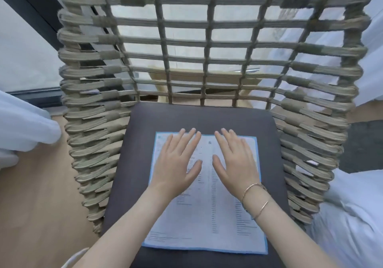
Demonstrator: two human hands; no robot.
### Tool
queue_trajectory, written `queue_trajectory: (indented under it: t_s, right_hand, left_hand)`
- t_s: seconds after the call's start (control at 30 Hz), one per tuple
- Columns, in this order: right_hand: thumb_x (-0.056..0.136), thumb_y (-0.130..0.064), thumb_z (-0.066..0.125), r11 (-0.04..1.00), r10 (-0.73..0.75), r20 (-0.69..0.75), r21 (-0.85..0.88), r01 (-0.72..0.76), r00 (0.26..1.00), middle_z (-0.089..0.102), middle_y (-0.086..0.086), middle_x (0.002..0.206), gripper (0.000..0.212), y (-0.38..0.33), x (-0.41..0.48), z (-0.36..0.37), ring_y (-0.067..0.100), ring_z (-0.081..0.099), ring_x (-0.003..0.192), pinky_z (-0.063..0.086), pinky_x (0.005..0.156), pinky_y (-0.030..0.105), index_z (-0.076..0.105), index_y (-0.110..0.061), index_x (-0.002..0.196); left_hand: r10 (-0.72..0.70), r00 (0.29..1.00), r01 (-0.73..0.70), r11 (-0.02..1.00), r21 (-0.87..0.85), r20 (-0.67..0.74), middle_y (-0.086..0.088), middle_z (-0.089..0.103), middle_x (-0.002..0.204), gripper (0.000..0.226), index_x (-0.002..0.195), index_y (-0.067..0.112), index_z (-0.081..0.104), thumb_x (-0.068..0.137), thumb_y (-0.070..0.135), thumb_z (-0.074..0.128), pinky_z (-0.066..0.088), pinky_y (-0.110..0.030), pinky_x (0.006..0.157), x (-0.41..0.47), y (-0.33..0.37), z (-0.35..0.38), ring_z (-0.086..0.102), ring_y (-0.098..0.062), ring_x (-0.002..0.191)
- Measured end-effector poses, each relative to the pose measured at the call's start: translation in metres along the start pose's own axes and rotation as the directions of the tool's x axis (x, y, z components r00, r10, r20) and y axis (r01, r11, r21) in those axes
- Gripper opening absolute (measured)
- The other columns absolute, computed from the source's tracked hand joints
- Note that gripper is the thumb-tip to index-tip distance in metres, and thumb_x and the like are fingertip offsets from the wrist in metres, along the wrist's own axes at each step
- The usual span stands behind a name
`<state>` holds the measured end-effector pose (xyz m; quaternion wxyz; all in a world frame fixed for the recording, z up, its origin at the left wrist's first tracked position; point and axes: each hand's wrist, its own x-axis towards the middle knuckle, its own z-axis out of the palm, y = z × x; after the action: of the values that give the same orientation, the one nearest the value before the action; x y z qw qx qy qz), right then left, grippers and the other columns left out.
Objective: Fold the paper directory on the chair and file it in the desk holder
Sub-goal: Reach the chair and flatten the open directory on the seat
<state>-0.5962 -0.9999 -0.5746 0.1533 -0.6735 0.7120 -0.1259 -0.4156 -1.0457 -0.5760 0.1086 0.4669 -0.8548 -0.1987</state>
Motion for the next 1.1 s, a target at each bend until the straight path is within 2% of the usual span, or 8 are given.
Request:
queue_trajectory:
  t_s: [0.1,0.3,0.5,0.7,0.93,1.1]
  right_hand:
    - [0.096,-0.032,0.044,0.999,-0.004,0.021,-0.034,0.005,1.0,0.032,0.003,0.158,0.057,0.002,0.009,0.03,0.024,0.02,0.149,0.013,0.12,0.045,0.033,-0.016,0.15]
    - [0.099,-0.027,0.038,0.992,0.018,0.073,-0.13,-0.009,0.997,0.028,0.002,0.16,0.055,0.01,0.019,0.065,0.024,0.016,0.15,0.01,0.121,0.045,0.028,-0.016,0.152]
    - [0.1,-0.025,0.036,0.987,0.037,0.079,-0.162,-0.024,0.996,0.028,0.002,0.16,0.052,0.017,0.023,0.085,0.025,0.017,0.15,0.01,0.12,0.046,0.03,-0.016,0.151]
    - [0.101,-0.031,0.029,0.984,0.021,0.072,-0.176,-0.008,0.997,0.027,-0.001,0.16,0.053,0.028,0.018,0.09,0.023,0.017,0.15,0.01,0.121,0.044,0.027,-0.02,0.152]
    - [0.1,-0.032,0.022,0.983,0.089,0.031,-0.166,-0.082,0.996,0.027,0.001,0.16,0.055,0.059,0.002,0.074,0.024,0.016,0.15,0.006,0.121,0.042,0.026,-0.019,0.153]
    - [0.099,-0.029,0.024,0.981,0.114,-0.016,-0.155,-0.115,0.993,0.031,0.003,0.159,0.054,0.07,-0.002,0.078,0.026,0.021,0.148,0.008,0.12,0.043,0.03,-0.017,0.152]
  left_hand:
    - [0.014,0.999,-0.016,0.999,0.051,0.04,0.001,0.03,0.158,0.063,0.151,0.017,0.03,0.094,0.041,0.042,0.013,-0.045,0.12,0.004,-0.009,0.034,0.019,-0.022,0.148]
    - [-0.027,0.996,0.018,0.994,0.109,0.084,-0.004,0.023,0.161,0.06,0.152,0.014,0.026,0.097,0.034,0.041,0.006,-0.046,0.12,0.01,-0.018,0.069,0.015,-0.024,0.149]
    - [-0.066,0.993,0.049,0.985,0.163,0.102,-0.006,0.02,0.161,0.06,0.153,0.014,0.022,0.097,0.036,0.017,0.006,-0.045,0.12,0.016,-0.017,0.088,0.015,-0.025,0.149]
    - [-0.05,0.992,0.027,0.982,0.186,0.117,-0.009,0.019,0.161,0.061,0.152,0.013,0.025,0.097,0.038,0.02,0.005,-0.042,0.12,0.012,-0.036,0.091,0.015,-0.025,0.149]
    - [-0.097,0.992,0.079,0.976,0.205,0.079,-0.011,0.021,0.161,0.062,0.152,0.01,0.025,0.097,0.039,0.019,0.008,-0.042,0.12,-0.001,-0.075,0.068,0.016,-0.027,0.149]
    - [-0.105,0.993,0.088,0.968,0.233,0.06,-0.01,0.021,0.161,0.06,0.152,0.011,0.024,0.099,0.037,0.024,0.008,-0.041,0.12,-0.008,-0.088,0.07,0.017,-0.027,0.149]
